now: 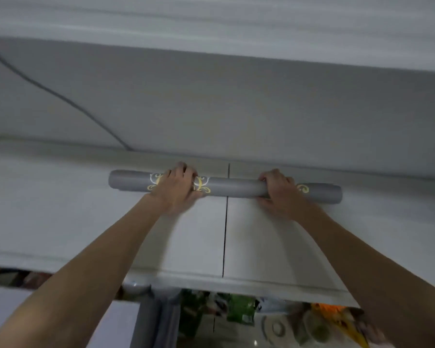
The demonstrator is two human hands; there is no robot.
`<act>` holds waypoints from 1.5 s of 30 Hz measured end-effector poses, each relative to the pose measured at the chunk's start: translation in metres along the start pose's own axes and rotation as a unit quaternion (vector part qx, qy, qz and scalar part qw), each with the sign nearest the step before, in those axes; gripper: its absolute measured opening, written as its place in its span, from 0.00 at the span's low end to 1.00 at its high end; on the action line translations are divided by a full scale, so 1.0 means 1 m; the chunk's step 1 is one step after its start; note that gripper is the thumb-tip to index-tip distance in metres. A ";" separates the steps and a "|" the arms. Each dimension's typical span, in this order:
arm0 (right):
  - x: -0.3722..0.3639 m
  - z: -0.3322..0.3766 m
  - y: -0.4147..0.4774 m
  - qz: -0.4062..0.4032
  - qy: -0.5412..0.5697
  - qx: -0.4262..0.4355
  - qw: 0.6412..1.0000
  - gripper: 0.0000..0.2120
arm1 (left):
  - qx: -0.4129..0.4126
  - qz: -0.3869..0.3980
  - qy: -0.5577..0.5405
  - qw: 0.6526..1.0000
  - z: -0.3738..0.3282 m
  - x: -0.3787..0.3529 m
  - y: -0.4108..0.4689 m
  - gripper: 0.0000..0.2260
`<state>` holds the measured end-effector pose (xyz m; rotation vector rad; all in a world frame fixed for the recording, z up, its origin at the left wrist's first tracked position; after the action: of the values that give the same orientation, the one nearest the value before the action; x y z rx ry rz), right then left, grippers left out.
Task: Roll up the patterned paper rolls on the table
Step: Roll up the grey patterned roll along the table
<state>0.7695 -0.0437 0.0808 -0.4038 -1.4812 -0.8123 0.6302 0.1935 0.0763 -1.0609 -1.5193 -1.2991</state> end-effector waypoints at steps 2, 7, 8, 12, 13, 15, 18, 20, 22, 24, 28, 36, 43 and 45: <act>-0.011 -0.014 0.024 -0.003 0.006 0.001 1.000 0.22 | -0.001 -0.001 -0.009 1.000 0.012 -0.016 0.031 0.25; -0.032 -0.048 0.076 -0.052 0.046 -0.033 0.997 0.23 | 0.047 -0.057 -0.001 0.997 0.036 -0.042 0.091 0.26; -0.034 -0.054 0.082 -0.076 0.039 -0.045 0.995 0.21 | 0.064 -0.065 -0.002 0.996 0.039 -0.046 0.101 0.26; -0.042 -0.063 0.093 -0.112 -0.002 -0.080 0.990 0.20 | 0.109 -0.054 0.010 0.993 0.032 -0.057 0.114 0.30; -0.042 -0.057 0.090 -0.103 0.006 -0.081 0.991 0.23 | 0.112 -0.065 -0.010 0.992 0.027 -0.054 0.104 0.30; -0.037 -0.033 0.075 -0.079 0.043 -0.100 0.991 0.25 | 0.109 -0.084 -0.092 0.986 0.015 -0.038 0.073 0.26; -0.013 0.019 0.026 -0.087 0.190 -0.149 0.967 0.17 | 0.146 -0.107 -0.294 0.938 -0.004 -0.003 -0.007 0.15; 0.006 0.058 -0.023 -0.069 0.312 -0.167 0.933 0.05 | 0.178 -0.169 -0.372 0.895 -0.021 0.022 -0.078 0.10; 0.015 0.097 -0.070 0.026 0.383 -0.181 0.905 0.04 | 0.241 -0.220 -0.402 0.856 -0.037 0.040 -0.156 0.08; 0.017 0.137 -0.110 0.127 0.437 -0.172 0.874 0.04 | 0.330 -0.256 -0.406 0.813 -0.053 0.049 -0.234 0.07; 0.004 0.211 -0.167 0.289 0.422 -0.066 0.857 0.02 | 0.495 -0.310 -0.382 0.716 -0.095 0.048 -0.364 0.03; -0.048 0.307 -0.262 0.498 0.320 0.136 0.795 0.03 | 0.715 -0.288 -0.264 0.579 -0.201 0.023 -0.511 0.04; -0.085 0.349 -0.301 0.426 0.044 0.501 0.752 0.15 | 0.790 -0.076 -0.109 0.599 -0.273 0.004 -0.576 0.11; -0.094 0.352 -0.299 0.423 -0.014 0.524 0.739 0.14 | 0.795 -0.057 -0.092 0.596 -0.279 0.003 -0.584 0.09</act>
<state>0.3205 0.0182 -0.0495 -0.1617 -1.3349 0.7829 0.0917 -0.1416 -0.0514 0.1749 -2.0243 0.4539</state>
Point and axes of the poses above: each hand's wrist, its own y-axis towards the middle knuckle, its own x-axis out of the back of the hand, z = x × y, the point moved 6 cm from there along y, towards the middle knuckle, and after that the axes turned 7 degrees about -x, right-handed, at the moved point
